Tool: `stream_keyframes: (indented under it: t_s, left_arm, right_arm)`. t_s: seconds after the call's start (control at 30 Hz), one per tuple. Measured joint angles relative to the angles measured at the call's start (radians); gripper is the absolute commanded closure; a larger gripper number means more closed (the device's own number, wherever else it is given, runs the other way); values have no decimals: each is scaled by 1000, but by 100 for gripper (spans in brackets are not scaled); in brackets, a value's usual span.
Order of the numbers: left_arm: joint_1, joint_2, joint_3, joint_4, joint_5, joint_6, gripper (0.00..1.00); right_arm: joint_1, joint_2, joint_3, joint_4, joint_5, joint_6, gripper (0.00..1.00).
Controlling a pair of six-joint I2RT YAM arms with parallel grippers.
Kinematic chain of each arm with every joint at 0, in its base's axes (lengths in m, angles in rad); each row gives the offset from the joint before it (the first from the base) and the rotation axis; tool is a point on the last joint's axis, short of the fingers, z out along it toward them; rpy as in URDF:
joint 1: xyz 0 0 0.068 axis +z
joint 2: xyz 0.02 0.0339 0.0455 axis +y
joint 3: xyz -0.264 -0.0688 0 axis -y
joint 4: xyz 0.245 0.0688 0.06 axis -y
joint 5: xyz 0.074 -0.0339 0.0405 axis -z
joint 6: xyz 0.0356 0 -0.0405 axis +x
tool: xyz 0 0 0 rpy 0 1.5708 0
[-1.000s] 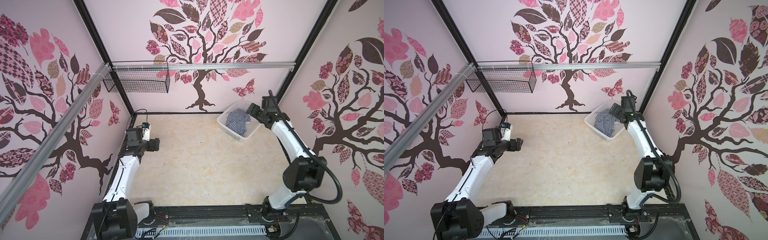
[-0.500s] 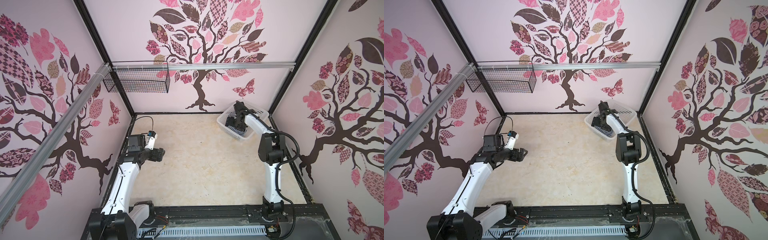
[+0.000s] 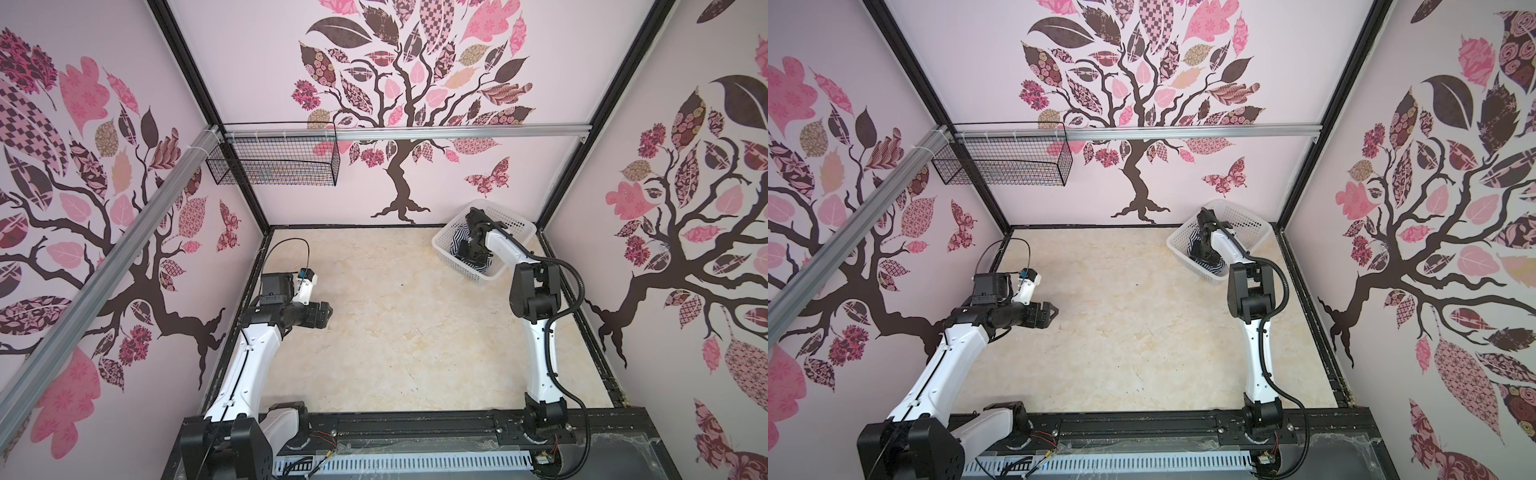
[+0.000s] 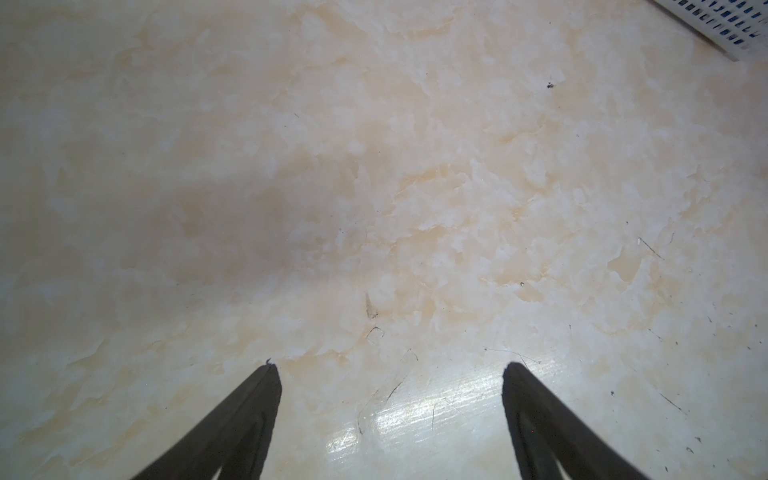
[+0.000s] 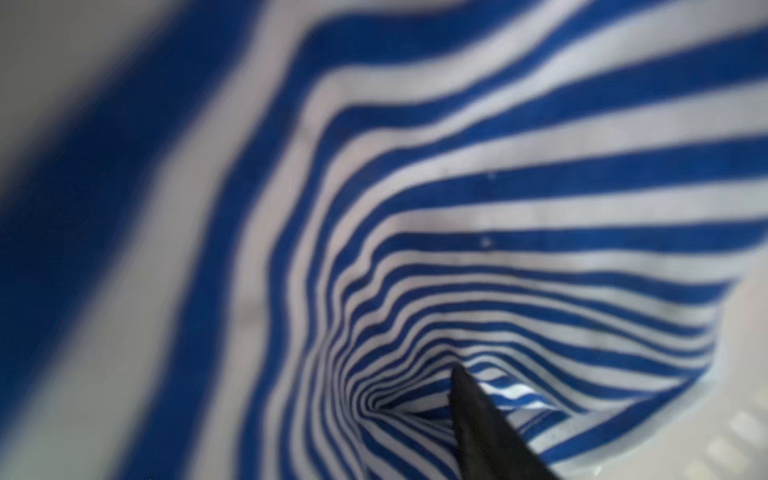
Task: Fold and stack the tank tops
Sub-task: 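Lift the striped tank top out of the basket with the right gripper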
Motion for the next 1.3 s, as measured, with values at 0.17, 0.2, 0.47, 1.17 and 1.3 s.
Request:
stream_keyframes:
  t_s: [0.17,0.2,0.47,1.17,1.3]
  left_arm:
    - [-2,10,0,6,-4,-3,12]
    - [-2,11,0,8,-5,-4,12]
    - [-2,24,0,24,-14,-10,12]
    - [84,-8,0,61,-68,-43,12]
    - [128,-26,0,80,-85,-50,12]
  right_arm:
    - [1,-26,-10,2,40,-2,87]
    - [1,-39,-10,-3,48,-6,89]
    - [2,-188,104,-43,74,-10,98]
    - [645,-643,420,-49,220,-127,96]
    - [640,-658,348,-43,172,-118,95]
